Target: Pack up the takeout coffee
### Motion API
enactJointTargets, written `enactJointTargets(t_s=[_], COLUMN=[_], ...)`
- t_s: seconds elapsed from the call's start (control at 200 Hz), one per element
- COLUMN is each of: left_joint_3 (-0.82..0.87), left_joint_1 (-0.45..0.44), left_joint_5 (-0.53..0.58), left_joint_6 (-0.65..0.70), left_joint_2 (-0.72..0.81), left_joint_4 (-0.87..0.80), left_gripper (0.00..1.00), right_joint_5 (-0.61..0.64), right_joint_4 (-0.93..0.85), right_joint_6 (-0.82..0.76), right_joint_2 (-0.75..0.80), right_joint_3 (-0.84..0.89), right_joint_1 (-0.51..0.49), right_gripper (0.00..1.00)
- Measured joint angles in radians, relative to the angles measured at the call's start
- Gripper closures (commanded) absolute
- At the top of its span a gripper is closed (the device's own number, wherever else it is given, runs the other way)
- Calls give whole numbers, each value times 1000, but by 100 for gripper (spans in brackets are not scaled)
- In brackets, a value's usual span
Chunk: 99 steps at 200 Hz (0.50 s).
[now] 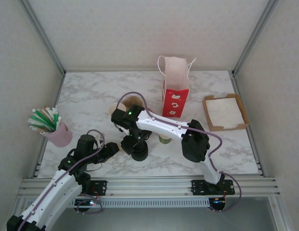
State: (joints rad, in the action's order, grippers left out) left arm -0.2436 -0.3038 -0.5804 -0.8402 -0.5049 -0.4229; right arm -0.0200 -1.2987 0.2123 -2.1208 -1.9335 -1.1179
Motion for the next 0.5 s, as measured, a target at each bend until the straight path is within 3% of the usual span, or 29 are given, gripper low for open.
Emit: enactJointTargets(t_s=[0.496], left_joint_3=[0], left_joint_1=[0], left_joint_5=[0], left_joint_6=[0], left_joint_2=[0], left_joint_4=[0], left_gripper=[45], right_joint_5=[0], right_joint_4=[-4], right_joint_6=[0], right_joint_2=[-32], right_joint_3=[-15], right_joint_1=[0], right_gripper=[6])
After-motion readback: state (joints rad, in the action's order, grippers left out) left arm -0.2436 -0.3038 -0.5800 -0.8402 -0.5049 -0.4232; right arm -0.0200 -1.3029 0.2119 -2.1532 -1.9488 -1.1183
